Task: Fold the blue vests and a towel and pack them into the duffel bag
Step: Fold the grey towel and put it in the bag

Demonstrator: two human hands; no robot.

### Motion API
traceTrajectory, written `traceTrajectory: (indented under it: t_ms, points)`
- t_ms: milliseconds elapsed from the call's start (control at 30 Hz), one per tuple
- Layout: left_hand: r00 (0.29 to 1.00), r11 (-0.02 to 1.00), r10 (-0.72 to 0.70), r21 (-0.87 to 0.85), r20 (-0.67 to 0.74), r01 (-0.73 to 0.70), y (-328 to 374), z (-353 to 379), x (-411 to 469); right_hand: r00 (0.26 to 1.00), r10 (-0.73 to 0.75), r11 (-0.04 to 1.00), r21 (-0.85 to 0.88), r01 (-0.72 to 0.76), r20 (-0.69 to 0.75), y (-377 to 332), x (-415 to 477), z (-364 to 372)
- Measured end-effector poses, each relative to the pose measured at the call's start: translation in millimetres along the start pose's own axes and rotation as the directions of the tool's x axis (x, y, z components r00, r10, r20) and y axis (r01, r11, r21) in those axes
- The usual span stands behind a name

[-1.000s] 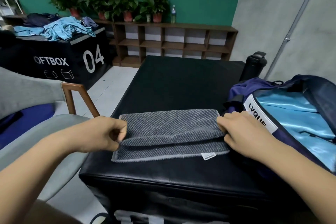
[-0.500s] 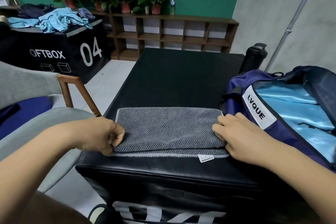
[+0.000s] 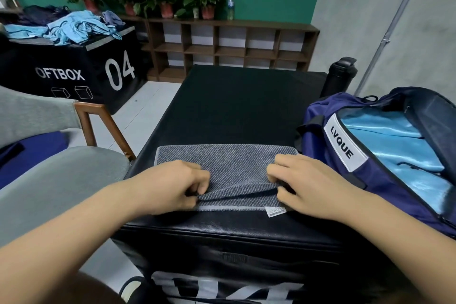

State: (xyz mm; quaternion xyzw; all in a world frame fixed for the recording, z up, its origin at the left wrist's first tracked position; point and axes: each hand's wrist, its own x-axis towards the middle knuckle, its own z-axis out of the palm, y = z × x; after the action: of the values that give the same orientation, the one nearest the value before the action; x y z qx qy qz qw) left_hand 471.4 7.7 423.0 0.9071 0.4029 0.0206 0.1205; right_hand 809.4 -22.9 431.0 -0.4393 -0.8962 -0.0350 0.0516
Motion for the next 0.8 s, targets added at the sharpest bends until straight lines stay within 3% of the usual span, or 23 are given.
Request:
traceTrajectory:
  t_ms: [100,333,433,500,633,800]
  points:
    - [1.0,0.998,-0.009,-0.058,0.02,0.01,-3.2,-3.4,-1.7,1.0,-0.007,0.999,0.032,0.006,0.016,-8.2,-3.7,-9.1]
    - [0.996,0.99,-0.002,-0.14,0.088,0.014,-3.8,1.5,-4.2,0.972,-0.018,0.997,0.072,0.001,0.234,-20.5,-8.0,0.5]
    - [0.994,0.977,-0.005,-0.211,0.109,0.028,-4.9,-1.6,-5.5,0.979,0.019,0.995,0.096,-0.039,0.203,-19.1,-7.4,2.0]
    - [0.999,0.967,-0.025,-0.253,0.026,0.031,-10.0,-1.1,-3.4,0.994,0.043,0.994,0.097,-0.053,0.099,-17.4,-3.7,4.2]
    - [0.964,0.99,-0.097,-0.121,-0.248,0.068,-10.1,16.4,14.3,0.988,0.151,0.981,0.131,-0.145,-0.04,-23.3,19.1,19.3]
    - [0.959,0.974,-0.228,-0.051,-0.167,0.222,7.2,48.5,42.3,0.954,0.284,0.948,0.117,-0.295,0.099,-36.4,44.8,52.5]
